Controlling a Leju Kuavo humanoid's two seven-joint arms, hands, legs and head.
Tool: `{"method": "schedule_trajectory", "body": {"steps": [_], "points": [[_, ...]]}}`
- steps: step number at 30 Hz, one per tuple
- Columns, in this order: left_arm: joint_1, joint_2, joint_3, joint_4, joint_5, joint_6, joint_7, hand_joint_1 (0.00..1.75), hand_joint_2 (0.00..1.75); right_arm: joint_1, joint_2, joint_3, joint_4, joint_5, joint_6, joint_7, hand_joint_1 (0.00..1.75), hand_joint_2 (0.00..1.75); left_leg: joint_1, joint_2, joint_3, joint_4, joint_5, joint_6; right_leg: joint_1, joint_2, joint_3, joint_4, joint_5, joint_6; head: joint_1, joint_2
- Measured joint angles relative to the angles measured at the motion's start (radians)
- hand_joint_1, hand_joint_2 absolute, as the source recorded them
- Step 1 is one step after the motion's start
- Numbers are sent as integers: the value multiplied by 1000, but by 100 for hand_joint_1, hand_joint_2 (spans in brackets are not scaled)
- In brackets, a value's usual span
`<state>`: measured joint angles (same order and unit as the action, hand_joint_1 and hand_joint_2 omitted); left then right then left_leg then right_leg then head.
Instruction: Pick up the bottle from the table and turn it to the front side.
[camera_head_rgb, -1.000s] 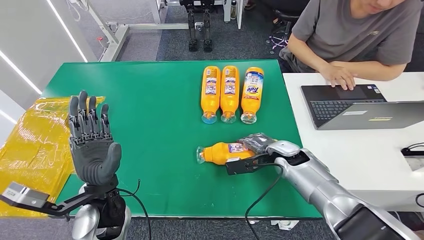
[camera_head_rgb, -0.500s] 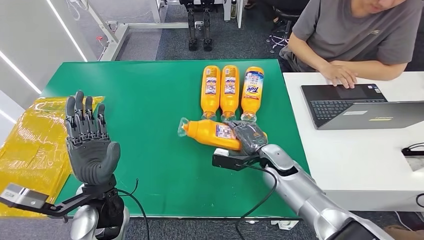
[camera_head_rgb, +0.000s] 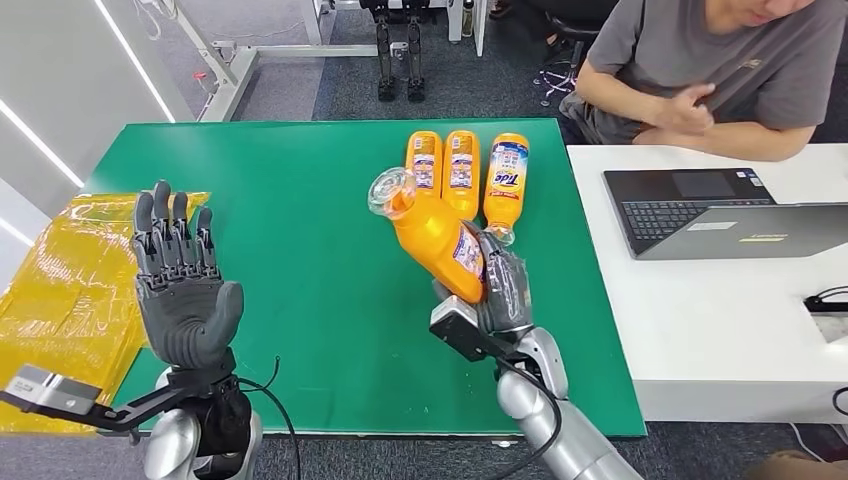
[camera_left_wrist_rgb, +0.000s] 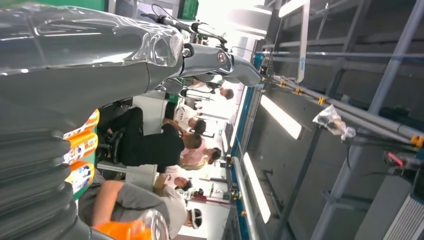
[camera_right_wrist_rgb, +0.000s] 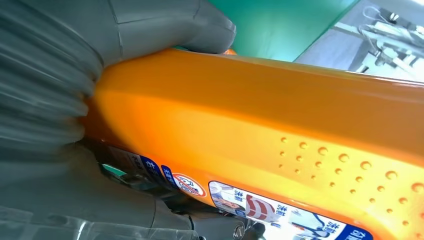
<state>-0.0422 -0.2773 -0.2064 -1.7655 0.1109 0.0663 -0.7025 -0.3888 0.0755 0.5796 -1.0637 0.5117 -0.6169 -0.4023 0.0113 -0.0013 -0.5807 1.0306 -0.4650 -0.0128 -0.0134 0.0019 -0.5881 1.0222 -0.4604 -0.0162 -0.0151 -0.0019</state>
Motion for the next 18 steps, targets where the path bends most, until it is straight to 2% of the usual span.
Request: {"method": "schedule_trajectory", "body": {"steps": [3, 10, 18], "points": [[-3, 2, -28, 21, 18, -3, 0, 0, 175, 29, 16, -11, -23, -40, 18, -17, 175, 175, 0, 0, 0, 0, 0, 0, 0, 0, 0, 0, 0, 0, 0, 0], [-40, 11, -132, 189, 86, -141, 2, 0, 175, 62, 49, -11, -32, -50, 37, -53, 175, 175, 0, 1, 0, 0, 0, 1, 0, 0, 0, 0, 0, 0, 0, 0], [-69, 16, -190, 321, 68, -214, 13, 0, 175, 90, 53, -7, -60, 39, 77, -34, 175, 175, 0, 0, -1, 0, 0, 1, 0, 0, -1, 0, 0, 0, 0, 0]]}}
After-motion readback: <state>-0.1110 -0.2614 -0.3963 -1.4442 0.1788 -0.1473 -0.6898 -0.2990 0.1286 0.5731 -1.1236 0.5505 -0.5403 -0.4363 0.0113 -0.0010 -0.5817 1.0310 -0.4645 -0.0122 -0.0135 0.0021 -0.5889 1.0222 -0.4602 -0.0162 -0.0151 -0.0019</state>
